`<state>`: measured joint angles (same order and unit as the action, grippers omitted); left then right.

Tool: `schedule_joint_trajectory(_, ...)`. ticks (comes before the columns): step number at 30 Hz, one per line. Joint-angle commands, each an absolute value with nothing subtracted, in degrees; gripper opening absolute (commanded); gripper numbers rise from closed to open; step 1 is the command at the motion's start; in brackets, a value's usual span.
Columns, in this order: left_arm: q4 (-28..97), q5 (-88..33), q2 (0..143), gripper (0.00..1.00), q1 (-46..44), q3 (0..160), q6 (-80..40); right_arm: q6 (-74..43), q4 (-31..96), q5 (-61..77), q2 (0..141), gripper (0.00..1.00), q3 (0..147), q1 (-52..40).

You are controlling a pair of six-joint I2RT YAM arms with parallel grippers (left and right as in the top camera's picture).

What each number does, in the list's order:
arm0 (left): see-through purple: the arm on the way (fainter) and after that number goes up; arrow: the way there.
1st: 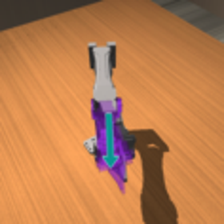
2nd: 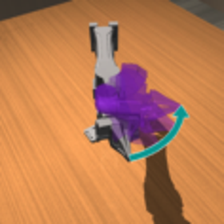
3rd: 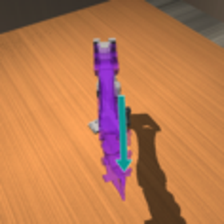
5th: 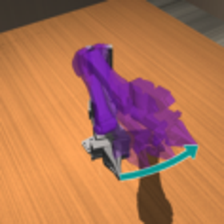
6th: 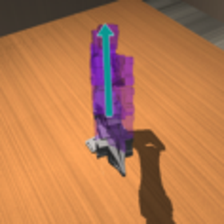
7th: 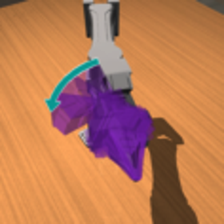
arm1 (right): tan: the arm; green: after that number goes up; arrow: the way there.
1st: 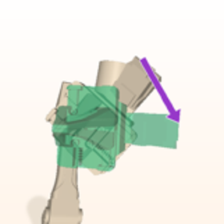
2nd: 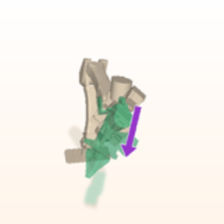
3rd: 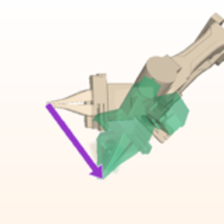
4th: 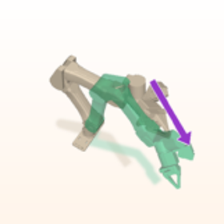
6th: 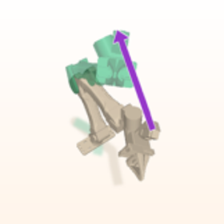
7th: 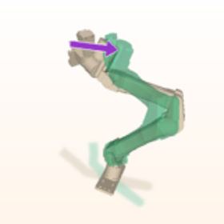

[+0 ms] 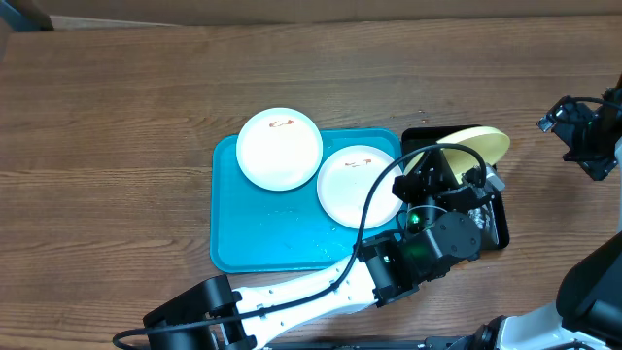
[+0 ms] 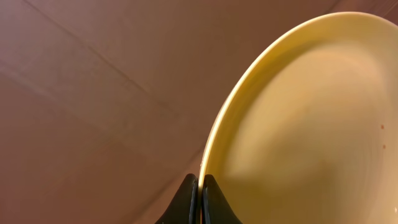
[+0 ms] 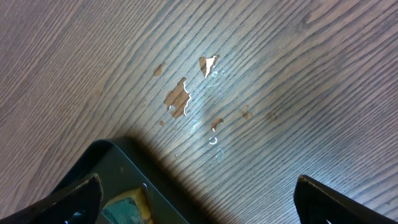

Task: Clean dirty plates on tray and stack at the side
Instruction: 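Lift the yellow plate with the left gripper and tip it over the black tray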

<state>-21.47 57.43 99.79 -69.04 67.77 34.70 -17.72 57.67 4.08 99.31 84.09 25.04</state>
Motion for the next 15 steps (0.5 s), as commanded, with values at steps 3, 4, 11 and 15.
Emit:
schedule_joint_trajectory(3, -24.01, 60.58, 99.29, 0.04, -69.41, 68.64, 39.46, -17.56, 57.34, 3.97, 99.24, 1.00, 84.73, 25.15)
schedule_joint_trajectory(4, -24.49, 60.55, 99.29, 0.04, -69.41, 68.64, 39.42, -17.56, 57.34, 3.97, 99.24, 1.00, 84.73, 25.15)
schedule_joint_trajectory(11, -22.22, 60.60, 99.29, 0.04, -68.36, 68.64, 26.50, -17.54, 57.34, 3.97, 99.24, 1.00, 84.73, 25.15)
schedule_joint_trajectory(15, -15.22, 59.27, 99.20, 0.04, -68.05, 68.71, 14.02, -17.56, 57.34, 3.97, 99.24, 1.00, 84.73, 25.15)
